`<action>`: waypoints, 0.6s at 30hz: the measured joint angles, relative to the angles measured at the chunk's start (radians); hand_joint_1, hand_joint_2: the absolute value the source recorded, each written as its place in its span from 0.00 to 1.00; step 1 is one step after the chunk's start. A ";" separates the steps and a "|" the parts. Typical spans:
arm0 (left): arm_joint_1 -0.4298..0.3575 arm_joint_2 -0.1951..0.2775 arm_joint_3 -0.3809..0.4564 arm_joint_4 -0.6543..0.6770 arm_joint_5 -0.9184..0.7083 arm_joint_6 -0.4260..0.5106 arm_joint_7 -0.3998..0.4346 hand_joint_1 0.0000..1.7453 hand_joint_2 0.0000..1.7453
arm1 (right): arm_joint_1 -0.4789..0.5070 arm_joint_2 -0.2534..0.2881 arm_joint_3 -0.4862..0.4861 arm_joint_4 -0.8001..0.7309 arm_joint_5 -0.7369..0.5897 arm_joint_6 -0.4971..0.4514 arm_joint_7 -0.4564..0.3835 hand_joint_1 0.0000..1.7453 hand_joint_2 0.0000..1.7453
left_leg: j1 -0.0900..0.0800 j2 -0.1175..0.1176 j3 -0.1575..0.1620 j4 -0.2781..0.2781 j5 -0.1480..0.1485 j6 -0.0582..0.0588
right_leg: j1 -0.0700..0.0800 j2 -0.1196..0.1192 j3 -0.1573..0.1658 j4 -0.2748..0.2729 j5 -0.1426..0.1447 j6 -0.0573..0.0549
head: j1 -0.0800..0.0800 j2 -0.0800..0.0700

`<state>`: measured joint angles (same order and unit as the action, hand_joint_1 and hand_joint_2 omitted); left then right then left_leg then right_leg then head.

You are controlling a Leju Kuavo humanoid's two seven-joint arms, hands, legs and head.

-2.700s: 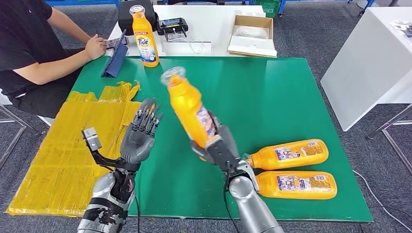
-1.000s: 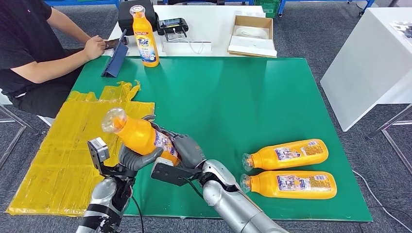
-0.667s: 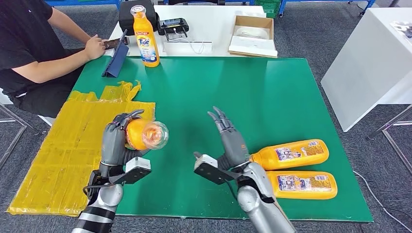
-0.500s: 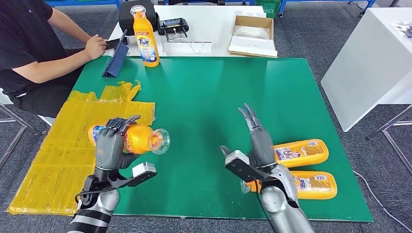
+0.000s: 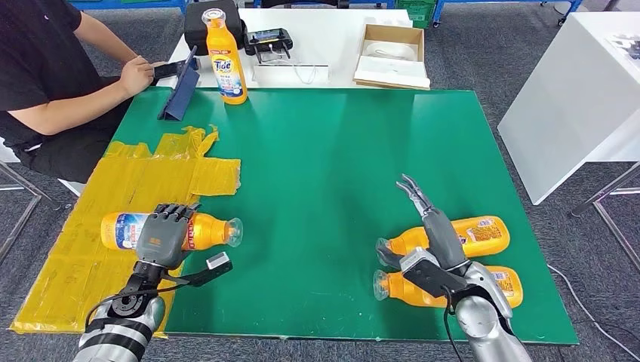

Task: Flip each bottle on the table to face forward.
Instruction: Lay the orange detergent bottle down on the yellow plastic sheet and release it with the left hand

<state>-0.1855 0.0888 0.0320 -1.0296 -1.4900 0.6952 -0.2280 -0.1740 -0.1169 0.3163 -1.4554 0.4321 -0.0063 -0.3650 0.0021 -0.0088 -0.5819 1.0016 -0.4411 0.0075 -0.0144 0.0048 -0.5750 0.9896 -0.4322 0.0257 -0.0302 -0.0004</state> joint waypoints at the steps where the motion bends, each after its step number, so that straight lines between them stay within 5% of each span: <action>1: -0.013 0.009 0.000 0.034 0.000 -0.002 0.004 1.00 1.00 | 0.002 -0.008 0.000 0.000 -0.003 0.006 -0.007 0.00 1.00 | 0.000 0.000 0.000 0.000 0.000 0.000 | 0.000 0.000 0.000 0.000 0.000 0.000 | 0.000 0.000; 2: -0.027 0.016 0.001 0.070 0.000 -0.004 0.009 0.89 1.00 | 0.004 -0.015 0.002 -0.002 -0.003 0.009 -0.014 0.00 1.00 | 0.000 -0.001 0.000 0.000 0.000 0.000 | 0.000 0.000 0.000 0.000 0.000 0.000 | 0.000 0.000; 5: -0.078 0.031 0.000 0.180 -0.012 -0.019 0.036 0.14 1.00 | 0.011 -0.043 0.016 -0.011 0.001 0.032 -0.025 0.00 1.00 | 0.000 -0.001 0.000 0.000 0.000 0.000 | -0.001 -0.001 0.001 0.000 0.000 0.000 | 0.000 0.000; 6: -0.099 0.037 -0.001 0.217 -0.020 -0.028 0.051 0.00 1.00 | 0.014 -0.059 0.024 -0.015 -0.005 0.049 -0.026 0.00 1.00 | 0.000 -0.002 0.000 0.000 0.000 0.000 | -0.001 -0.001 0.001 0.000 0.000 0.000 | 0.000 0.000; 7: -0.122 0.043 -0.002 0.252 -0.026 -0.037 0.064 0.00 1.00 | 0.017 -0.079 0.030 -0.018 -0.015 0.069 -0.026 0.00 1.00 | -0.001 -0.002 0.001 0.000 0.000 0.000 | -0.002 -0.002 0.002 0.000 0.000 0.000 | 0.000 0.000; 11: -0.189 0.069 -0.001 0.363 0.022 -0.065 0.033 0.00 0.00 | 0.056 -0.195 0.040 -0.059 -0.067 0.139 -0.026 0.00 1.00 | -0.001 -0.005 0.005 0.000 0.000 0.001 | -0.003 -0.004 0.007 -0.001 0.000 0.000 | 0.000 0.000; 15: -0.197 0.095 0.019 0.392 0.211 -0.145 -0.147 0.00 0.00 | 0.171 -0.352 -0.002 -0.163 -0.111 0.180 -0.011 0.00 1.00 | -0.002 -0.008 0.008 0.000 -0.001 0.001 | -0.003 -0.006 0.010 -0.001 -0.001 0.001 | 0.000 0.000; 18: -0.172 0.105 0.047 0.357 0.469 -0.309 -0.344 0.00 0.00 | 0.285 -0.470 -0.077 -0.254 -0.136 0.214 0.015 0.00 1.00 | -0.004 -0.008 0.008 0.000 -0.002 0.002 | -0.004 -0.006 0.011 -0.001 -0.001 0.001 | -0.001 0.000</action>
<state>-0.3577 0.1940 0.0789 -0.6730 -1.0210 0.3858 -0.5725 0.1110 -0.5867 0.2395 -1.7098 0.2957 0.2077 -0.3498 -0.0014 -0.0169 -0.5740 1.0013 -0.4427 0.0097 -0.0182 -0.0017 -0.5641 0.9886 -0.4333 0.0268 -0.0308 -0.0004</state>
